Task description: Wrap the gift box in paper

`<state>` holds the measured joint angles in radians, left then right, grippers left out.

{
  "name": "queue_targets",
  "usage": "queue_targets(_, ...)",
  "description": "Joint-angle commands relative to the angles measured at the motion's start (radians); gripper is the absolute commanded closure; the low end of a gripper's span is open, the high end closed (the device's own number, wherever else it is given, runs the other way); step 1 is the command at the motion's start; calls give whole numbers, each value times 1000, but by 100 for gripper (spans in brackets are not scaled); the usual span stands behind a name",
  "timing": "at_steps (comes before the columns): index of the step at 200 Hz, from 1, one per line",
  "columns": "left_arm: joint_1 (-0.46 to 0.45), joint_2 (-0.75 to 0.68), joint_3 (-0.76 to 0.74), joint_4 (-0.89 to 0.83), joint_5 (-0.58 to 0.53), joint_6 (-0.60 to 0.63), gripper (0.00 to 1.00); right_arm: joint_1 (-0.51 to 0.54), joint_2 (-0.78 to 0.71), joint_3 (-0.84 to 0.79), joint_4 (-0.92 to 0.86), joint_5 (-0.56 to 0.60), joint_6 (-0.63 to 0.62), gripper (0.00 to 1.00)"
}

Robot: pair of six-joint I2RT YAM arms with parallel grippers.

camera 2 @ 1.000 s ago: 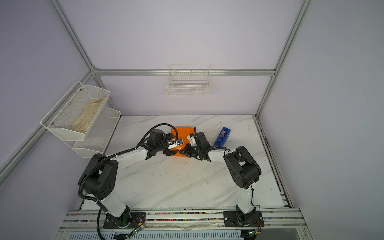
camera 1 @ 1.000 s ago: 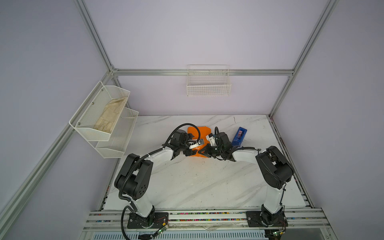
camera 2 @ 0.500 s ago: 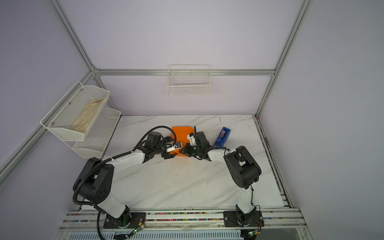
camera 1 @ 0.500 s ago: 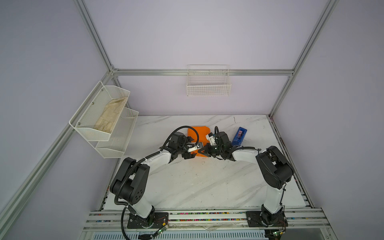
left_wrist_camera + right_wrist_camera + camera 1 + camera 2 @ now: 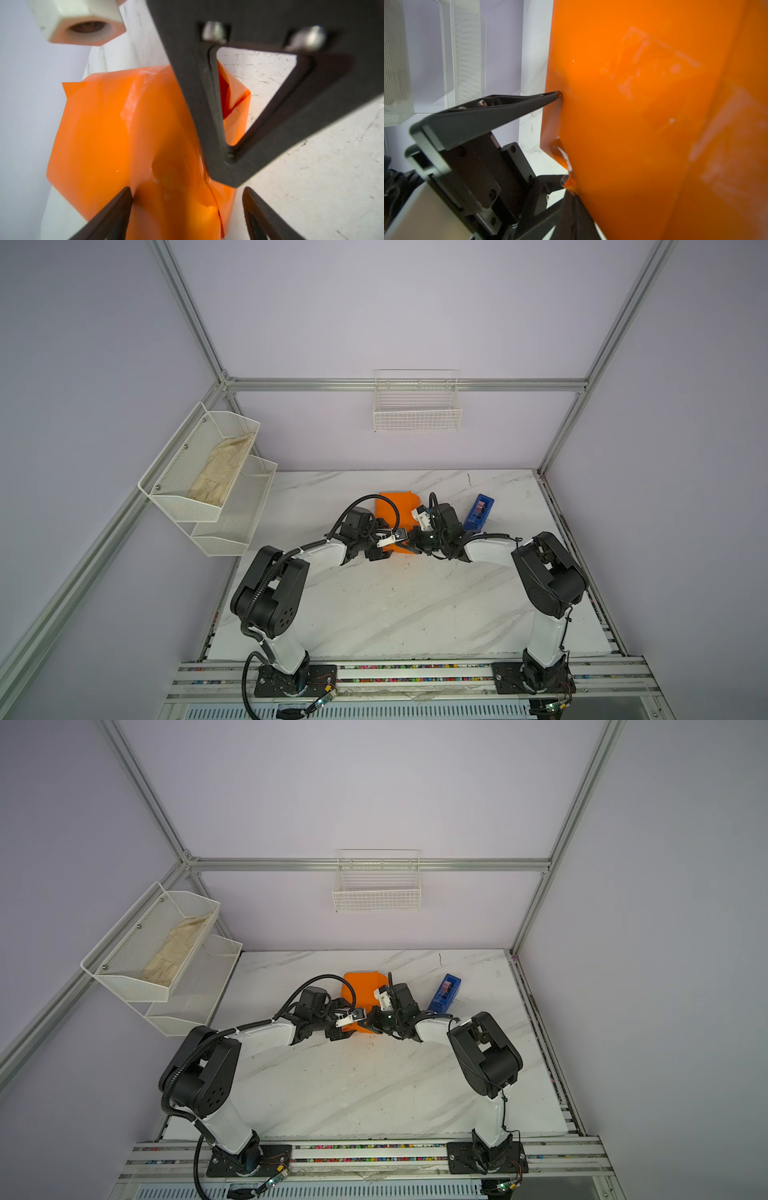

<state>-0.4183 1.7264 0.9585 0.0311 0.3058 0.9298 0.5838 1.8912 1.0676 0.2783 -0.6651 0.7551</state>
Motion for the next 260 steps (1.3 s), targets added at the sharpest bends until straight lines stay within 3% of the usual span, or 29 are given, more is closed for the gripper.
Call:
queue_targets(1,6,16,47,16,-12,-38,26,5,16,-4,19,15,10,100)
queue_targets(32,6,28,61,21,-27,-61,34,5,10,-16,23,18,13,100)
queue_targets(64,6,34,65,18,-25,-66,37,6,-2,-24,5,29,4,100)
queue_targets(82,6,33,63,16,-25,-66,38,5,-11,-29,-35,54,-15,87)
queue_targets(118,6,39,71,7,-29,-68,38,6,-39,-72,-85,81,-22,74)
queue_targets(172,6,41,73,4,-30,-71,39,8,-141,-92,-292,189,-97,65)
queue_targets(192,6,37,70,-2,-31,-71,39,8,-177,-100,-262,172,-85,73)
queue_targets(222,6,40,71,-6,-27,-71,39,40,-159,-85,-102,88,-51,100)
queue_targets(260,6,40,77,-15,-23,-72,39,59,-66,-43,-19,146,-4,100)
